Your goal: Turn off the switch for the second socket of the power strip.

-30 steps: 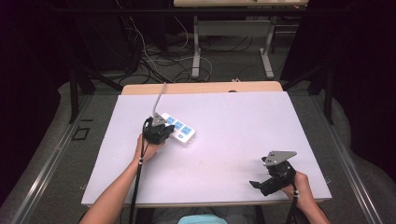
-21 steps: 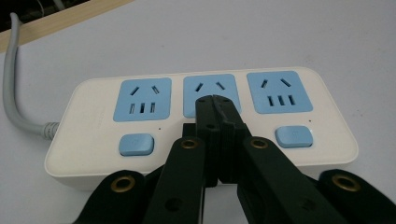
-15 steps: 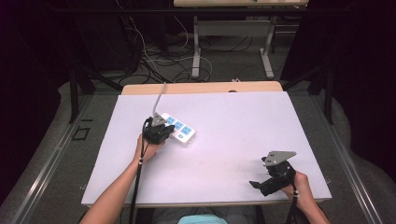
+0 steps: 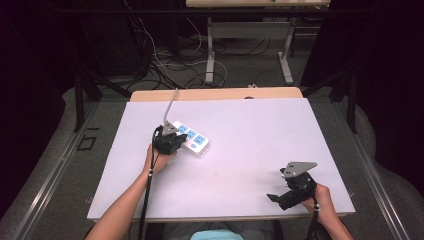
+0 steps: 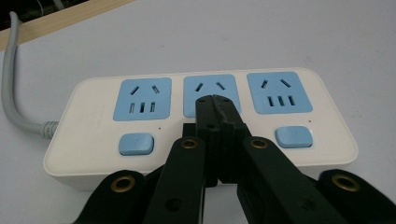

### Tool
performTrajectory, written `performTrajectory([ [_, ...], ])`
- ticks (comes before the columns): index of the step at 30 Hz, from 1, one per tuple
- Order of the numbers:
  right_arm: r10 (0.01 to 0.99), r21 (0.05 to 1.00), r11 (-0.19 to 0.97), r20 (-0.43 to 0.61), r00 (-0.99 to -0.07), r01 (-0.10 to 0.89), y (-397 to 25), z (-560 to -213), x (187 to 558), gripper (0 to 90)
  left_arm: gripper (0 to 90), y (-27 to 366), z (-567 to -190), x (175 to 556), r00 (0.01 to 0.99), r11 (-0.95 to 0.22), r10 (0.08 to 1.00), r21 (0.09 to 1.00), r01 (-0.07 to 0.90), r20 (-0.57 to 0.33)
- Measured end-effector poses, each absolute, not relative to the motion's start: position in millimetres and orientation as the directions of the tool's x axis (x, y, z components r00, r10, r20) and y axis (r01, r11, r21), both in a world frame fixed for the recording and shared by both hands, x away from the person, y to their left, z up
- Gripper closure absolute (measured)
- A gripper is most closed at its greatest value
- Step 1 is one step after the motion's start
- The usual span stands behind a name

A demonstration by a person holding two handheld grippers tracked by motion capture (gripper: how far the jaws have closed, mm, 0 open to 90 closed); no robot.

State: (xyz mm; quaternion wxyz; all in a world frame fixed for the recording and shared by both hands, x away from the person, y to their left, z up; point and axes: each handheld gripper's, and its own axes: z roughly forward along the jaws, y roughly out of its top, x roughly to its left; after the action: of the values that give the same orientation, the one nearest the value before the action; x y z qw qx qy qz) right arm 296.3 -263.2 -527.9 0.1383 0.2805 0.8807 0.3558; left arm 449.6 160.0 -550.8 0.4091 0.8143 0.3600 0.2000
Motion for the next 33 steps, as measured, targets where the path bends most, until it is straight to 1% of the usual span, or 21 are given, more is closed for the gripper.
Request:
performTrajectory([
  [13,0.583,0.704,0.597,-0.051,-0.811,0.385,-263.5,-527.9,297.2,1.1,90.0,160.0,-550.9,449.5,0.659,-0.403,0.752,0.811,0.425,0.029],
  [19,0.588,0.703,0.592,-0.043,-0.808,0.393,-263.2,-528.1,296.7,1.1,90.0,159.7,-550.4,449.2,0.657,-0.408,0.753,0.806,0.428,0.033],
  [20,0.59,0.69,0.601,-0.043,-0.806,0.404,-263.4,-526.9,296.3,1.1,90.0,159.7,-550.4,449.2,0.657,-0.408,0.753,0.806,0.428,0.033],
  [33,0.589,0.689,0.602,-0.043,-0.807,0.404,-263.4,-526.9,296.4,1.1,90.0,159.7,-550.2,449.3,0.66,-0.411,0.751,0.804,0.429,0.032],
])
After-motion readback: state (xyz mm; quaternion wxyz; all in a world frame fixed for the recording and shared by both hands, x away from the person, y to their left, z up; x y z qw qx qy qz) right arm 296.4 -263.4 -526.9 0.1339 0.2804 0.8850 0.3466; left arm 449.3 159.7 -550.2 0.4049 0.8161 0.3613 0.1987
